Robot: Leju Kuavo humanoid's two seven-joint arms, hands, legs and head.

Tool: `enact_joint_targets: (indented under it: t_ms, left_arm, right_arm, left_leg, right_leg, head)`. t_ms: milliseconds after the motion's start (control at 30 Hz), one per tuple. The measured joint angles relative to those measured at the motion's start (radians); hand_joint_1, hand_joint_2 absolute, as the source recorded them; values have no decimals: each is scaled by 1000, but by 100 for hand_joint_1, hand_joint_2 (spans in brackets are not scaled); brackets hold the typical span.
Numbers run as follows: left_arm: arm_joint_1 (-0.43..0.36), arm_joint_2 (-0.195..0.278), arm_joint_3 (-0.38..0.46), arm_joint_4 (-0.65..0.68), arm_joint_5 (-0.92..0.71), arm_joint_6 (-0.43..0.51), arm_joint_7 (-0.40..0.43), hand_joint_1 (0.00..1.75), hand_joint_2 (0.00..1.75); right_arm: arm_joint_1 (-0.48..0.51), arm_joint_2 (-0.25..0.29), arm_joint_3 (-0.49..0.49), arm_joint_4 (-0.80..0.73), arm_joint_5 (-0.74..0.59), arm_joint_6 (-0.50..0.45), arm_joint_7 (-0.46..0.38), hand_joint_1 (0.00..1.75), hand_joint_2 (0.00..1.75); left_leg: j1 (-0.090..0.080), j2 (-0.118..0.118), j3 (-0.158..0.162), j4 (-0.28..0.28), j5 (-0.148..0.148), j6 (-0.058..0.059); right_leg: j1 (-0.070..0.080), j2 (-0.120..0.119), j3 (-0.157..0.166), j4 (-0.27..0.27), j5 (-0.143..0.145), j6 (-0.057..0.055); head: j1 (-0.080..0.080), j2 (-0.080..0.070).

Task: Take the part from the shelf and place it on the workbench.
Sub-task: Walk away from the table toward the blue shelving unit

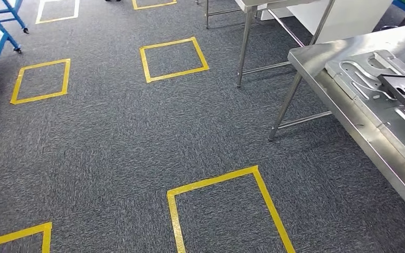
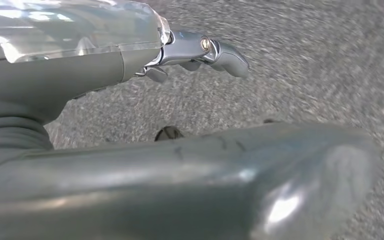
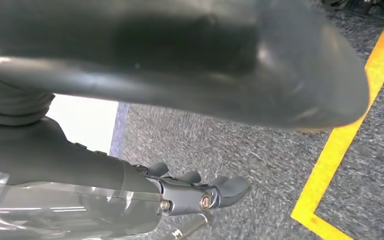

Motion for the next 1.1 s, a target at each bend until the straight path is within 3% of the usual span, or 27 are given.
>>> enact_joint_targets:
  t_ms: [33,67,100,167,200,267,300,367,433,467,500,533,567,633,700,733,800,867,933,1000,1033,1100]
  left_arm:
    - [1,-1,0,0,4,5,0,0,0]
    - [2,-1,0,0,8,10,2,0,0]
    - [1,-1,1,0,14,16,3,0,0]
    - [-4,0,3,0,24,23,8,0,0]
    - [-7,0,4,0,28,25,10,0,0]
    - [-8,1,7,0,34,33,13,0,0]
    - [-8,2,10,0,38,40,15,0,0]
    - [-9,2,16,0,46,60,20,0,0]
    - [-11,0,22,0,51,82,27,0,0]
    - [-12,-2,25,0,52,93,31,0,0]
    - [-11,-4,26,0,52,103,34,0,0]
    - [-11,-6,27,0,52,110,37,0,0]
    - [-10,-8,28,0,52,114,38,0,0]
    - [-11,-12,29,0,53,115,32,0,0]
    - [-12,-14,29,0,54,109,21,0,0]
    - [-12,-15,30,0,54,103,16,0,0]
    - [-8,-14,30,0,54,91,7,0,0]
    - [-7,-14,30,0,53,79,2,0,0]
    - [-8,-13,30,0,49,69,0,0,0]
    - [-7,-11,30,0,41,58,1,0,0]
    - [-5,-10,30,0,36,54,3,0,0]
    - [-2,-6,29,0,27,44,6,0,0]
  right_arm:
    - [-1,1,-2,1,5,1,-1,0,0]
    - [-2,2,-3,2,11,2,-3,0,0]
    - [-4,4,-3,3,19,6,-4,0,0]
    - [-8,8,-3,4,33,15,-5,0,0]
    - [-10,9,-3,4,38,19,-3,0,0]
    - [-17,12,-2,5,49,27,2,0,0]
    - [-21,13,-2,5,56,32,6,0,0]
    - [-25,15,0,5,72,47,12,0,0]
    - [-25,15,7,7,89,62,19,0,0]
    - [-25,15,12,7,98,71,24,0,0]
    - [-26,15,17,7,105,79,28,0,0]
    - [-27,15,21,7,112,86,31,0,0]
    - [-28,15,25,7,118,93,33,0,0]
    - [-31,13,29,8,124,103,38,0,0]
    - [-34,12,33,9,126,108,40,0,0]
    - [-35,12,35,9,125,109,40,0,0]
    - [-38,12,39,9,124,109,40,0,0]
    - [-34,11,40,10,121,109,39,0,0]
    - [-28,8,40,11,115,110,38,0,0]
    - [-24,4,40,12,105,110,37,0,0]
    - [-22,3,40,13,100,110,35,0,0]
    - [-20,2,39,13,91,109,31,0,0]
  left_leg:
    - [2,3,9,-16,18,-1]
    - [3,11,38,-70,50,0]
    - [3,31,78,-146,86,3]
    - [-3,68,137,-265,127,12]
    - [-7,77,146,-290,133,18]
    - [-11,59,142,-298,140,30]
    - [-10,49,144,-303,146,36]
    - [-7,31,145,-314,161,50]
    - [-7,13,139,-316,168,57]
    - [-8,2,136,-315,170,59]
    - [-9,-11,134,-313,171,60]
    - [-9,-24,132,-311,171,59]
    - [-9,-38,132,-307,171,58]
    - [-10,-63,128,-297,166,51]
    - [-10,-83,118,-287,160,40]
    - [-10,-91,112,-286,158,34]
    - [-7,-99,107,-282,154,23]
    - [-7,-66,86,-233,129,14]
    - [-5,-20,20,-109,73,8]
    - [0,-3,-47,2,41,3]
    - [2,1,-58,11,53,2]
    - [4,18,-23,-85,128,3]
  right_leg:
    - [0,-11,0,0,0,0]
    - [1,-21,1,0,0,1]
    - [1,-30,2,0,0,2]
    - [4,-48,5,2,-1,10]
    - [5,-56,5,3,0,16]
    - [4,-72,6,2,1,28]
    - [1,-69,6,6,-2,34]
    - [-3,-29,-14,57,-42,44]
    - [-5,20,-69,183,-114,47]
    - [-5,30,-96,246,-139,47]
    - [-5,34,-111,282,-146,48]
    - [-5,36,-108,279,-133,47]
    - [-6,40,-85,237,-103,46]
    - [-8,77,-16,97,-40,43]
    - [-9,109,20,18,-23,38]
    - [-7,110,22,11,-29,34]
    - [-7,88,26,6,-29,22]
    - [-9,63,37,-1,-31,9]
    - [-6,36,47,-3,-36,0]
    - [-4,10,56,-2,-44,-2]
    - [-3,-1,61,-2,-49,-1]
    - [-3,-20,76,-2,-62,5]
  head:
    - [0,0]
    - [0,0]
    - [0,0]
    - [0,0]
    - [0,0]
    - [1,0]
    - [1,0]
    - [1,0]
    - [1,0]
    - [1,0]
    - [1,0]
    - [1,0]
    - [1,0]
    - [1,0]
    - [1,0]
    - [1,0]
    - [1,0]
    - [1,0]
    - [0,0]
    - [0,0]
    - [0,0]
    - [0,0]
